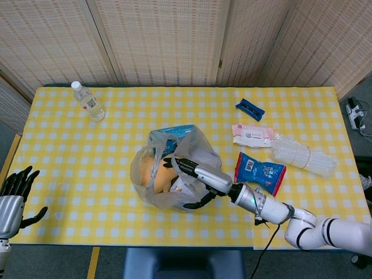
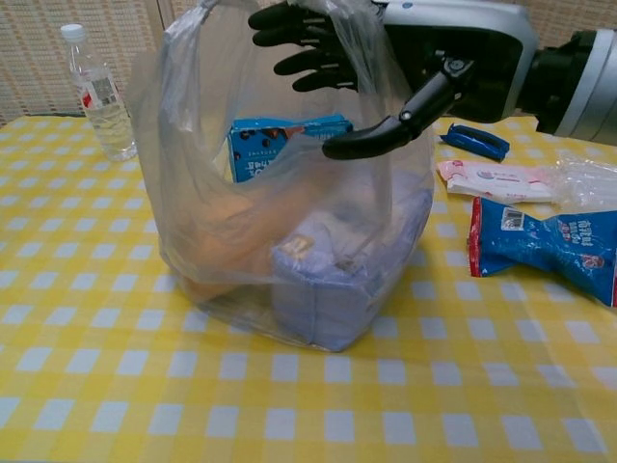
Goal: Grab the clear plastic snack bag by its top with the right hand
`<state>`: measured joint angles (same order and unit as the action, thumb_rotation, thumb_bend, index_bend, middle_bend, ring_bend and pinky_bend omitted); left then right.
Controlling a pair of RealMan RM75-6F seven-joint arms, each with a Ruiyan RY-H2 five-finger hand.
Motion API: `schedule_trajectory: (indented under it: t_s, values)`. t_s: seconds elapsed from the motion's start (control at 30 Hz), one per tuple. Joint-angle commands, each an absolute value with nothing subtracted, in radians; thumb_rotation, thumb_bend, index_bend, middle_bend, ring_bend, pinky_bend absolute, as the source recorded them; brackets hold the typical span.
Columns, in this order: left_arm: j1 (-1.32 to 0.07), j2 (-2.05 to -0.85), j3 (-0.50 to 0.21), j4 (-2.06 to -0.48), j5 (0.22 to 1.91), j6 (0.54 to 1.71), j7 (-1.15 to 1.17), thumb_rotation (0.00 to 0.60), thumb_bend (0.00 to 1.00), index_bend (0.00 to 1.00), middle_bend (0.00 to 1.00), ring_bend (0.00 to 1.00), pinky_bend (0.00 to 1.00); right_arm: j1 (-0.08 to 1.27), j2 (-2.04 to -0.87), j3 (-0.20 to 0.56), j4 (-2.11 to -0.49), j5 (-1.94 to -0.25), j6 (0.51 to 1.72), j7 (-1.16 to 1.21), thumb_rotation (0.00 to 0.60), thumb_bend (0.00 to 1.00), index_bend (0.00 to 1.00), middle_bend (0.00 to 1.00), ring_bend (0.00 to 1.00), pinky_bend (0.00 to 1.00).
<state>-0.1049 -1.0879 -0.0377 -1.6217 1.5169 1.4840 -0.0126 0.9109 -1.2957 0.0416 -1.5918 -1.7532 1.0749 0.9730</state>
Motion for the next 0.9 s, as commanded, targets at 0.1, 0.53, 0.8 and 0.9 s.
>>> schedule_trajectory:
  t_s: [0.1, 0.53, 0.8, 0.9]
  values:
    - [-0.102, -1.082, -0.037, -1.622, 1.52, 1.489, -0.027, 0.6, 0.29, 0.0, 0.03, 0.0, 0.0, 0.931, -1.301, 0.051, -1.617, -1.735, 1.045, 0.928, 0.6, 0.25, 0.0, 0.0, 0.01, 0.0]
    - [-0.098, -1.072, -0.035, -1.622, 1.528, 1.497, -0.053, 0.6, 0.29, 0.0, 0.03, 0.0, 0.0, 0.956, -1.34, 0.078, -1.629, -1.673, 0.991, 0.803, 0.6, 0.24, 0.0, 0.0, 0.01, 0.0]
    - [-0.095, -1.065, -0.034, -1.624, 1.535, 1.504, -0.067, 0.6, 0.29, 0.0, 0.03, 0.0, 0.0, 0.978, -1.365, 0.103, -1.629, -1.636, 0.958, 0.775, 0.6, 0.24, 0.0, 0.0, 0.01, 0.0]
    - [-0.093, -1.063, -0.034, -1.624, 1.536, 1.506, -0.074, 0.6, 0.29, 0.0, 0.04, 0.0, 0.0, 0.984, -1.379, 0.109, -1.624, -1.636, 0.96, 0.778, 0.6, 0.24, 0.0, 0.0, 0.01, 0.0]
